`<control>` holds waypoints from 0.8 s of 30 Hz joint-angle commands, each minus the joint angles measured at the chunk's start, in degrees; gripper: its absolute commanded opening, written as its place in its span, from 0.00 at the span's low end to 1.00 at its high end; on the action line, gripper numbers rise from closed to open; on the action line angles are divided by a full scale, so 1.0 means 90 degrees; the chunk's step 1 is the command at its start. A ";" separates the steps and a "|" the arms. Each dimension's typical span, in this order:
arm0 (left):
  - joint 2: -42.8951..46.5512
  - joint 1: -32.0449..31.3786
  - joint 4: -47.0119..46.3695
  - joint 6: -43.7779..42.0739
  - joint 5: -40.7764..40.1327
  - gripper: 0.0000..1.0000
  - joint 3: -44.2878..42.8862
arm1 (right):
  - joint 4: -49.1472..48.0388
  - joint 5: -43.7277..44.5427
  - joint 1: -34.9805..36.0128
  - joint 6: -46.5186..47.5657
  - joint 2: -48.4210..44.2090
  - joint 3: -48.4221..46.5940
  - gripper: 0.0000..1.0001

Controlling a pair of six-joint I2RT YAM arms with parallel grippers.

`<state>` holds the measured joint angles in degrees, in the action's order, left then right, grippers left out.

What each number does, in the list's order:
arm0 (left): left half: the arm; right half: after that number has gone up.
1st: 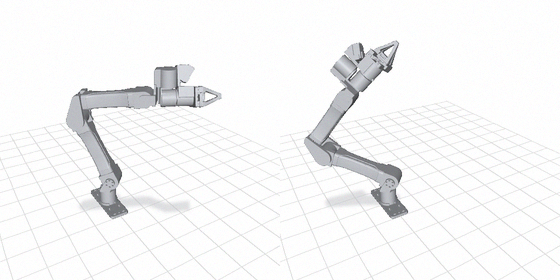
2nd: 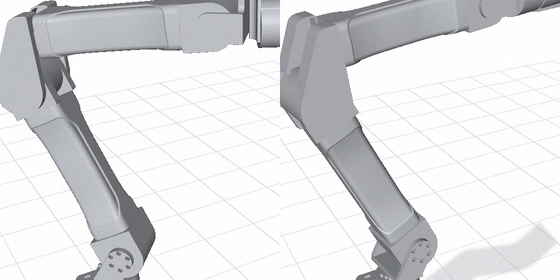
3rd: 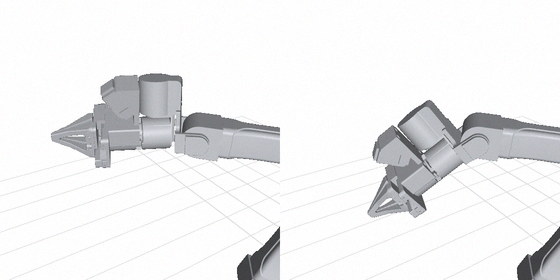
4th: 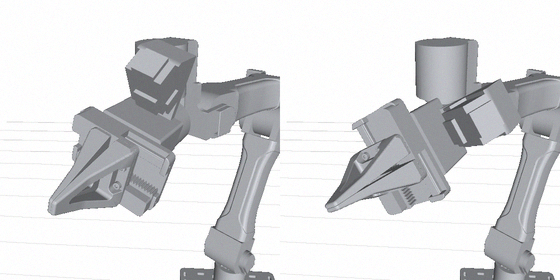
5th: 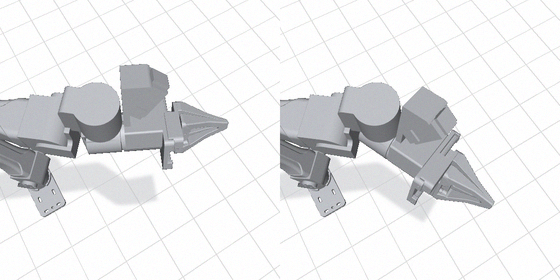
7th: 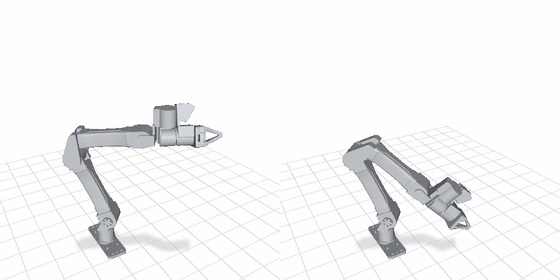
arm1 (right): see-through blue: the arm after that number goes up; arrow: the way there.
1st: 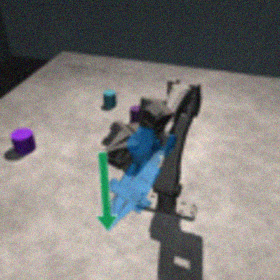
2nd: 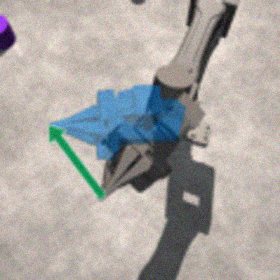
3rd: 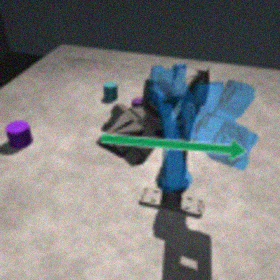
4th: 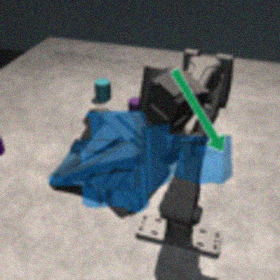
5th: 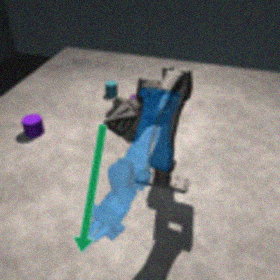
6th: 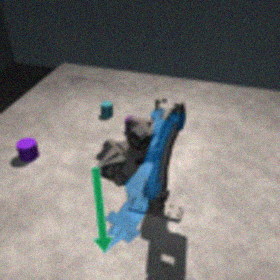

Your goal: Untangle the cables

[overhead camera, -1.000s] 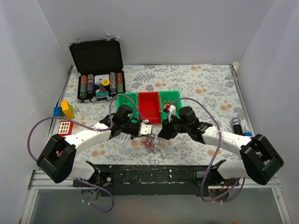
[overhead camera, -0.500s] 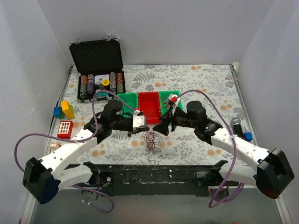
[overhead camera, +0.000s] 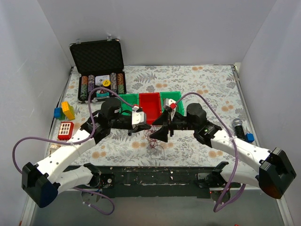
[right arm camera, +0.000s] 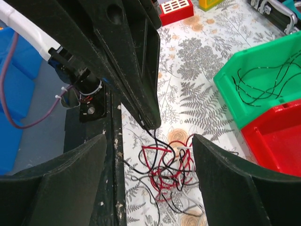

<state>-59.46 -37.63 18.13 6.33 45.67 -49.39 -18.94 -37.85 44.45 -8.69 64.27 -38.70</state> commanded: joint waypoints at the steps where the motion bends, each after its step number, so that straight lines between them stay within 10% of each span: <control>1: 0.0142 -0.0009 0.0182 0.0049 0.0111 0.00 -0.0430 | -0.0893 -0.0005 0.0110 0.0008 0.0212 -0.0104 0.81; 8: 0.0035 -0.0009 0.0232 0.0468 0.0355 0.00 -0.1093 | -0.1362 0.0582 0.0208 -0.0079 0.0739 -0.0134 0.72; 15: -0.0073 -0.0018 0.0144 0.0985 0.0463 0.00 -0.2158 | -0.1001 0.0611 0.0208 -0.0060 0.1306 0.0119 0.39; 24: 0.0102 -0.0009 -0.0899 0.1220 -0.0355 0.00 -0.2979 | -0.0981 0.0953 0.0208 -0.0157 0.1228 0.1086 0.49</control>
<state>-60.75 -37.63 18.26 15.44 47.42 -73.17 -27.40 -31.44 45.89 -9.54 76.05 -32.29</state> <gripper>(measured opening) 0.014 0.434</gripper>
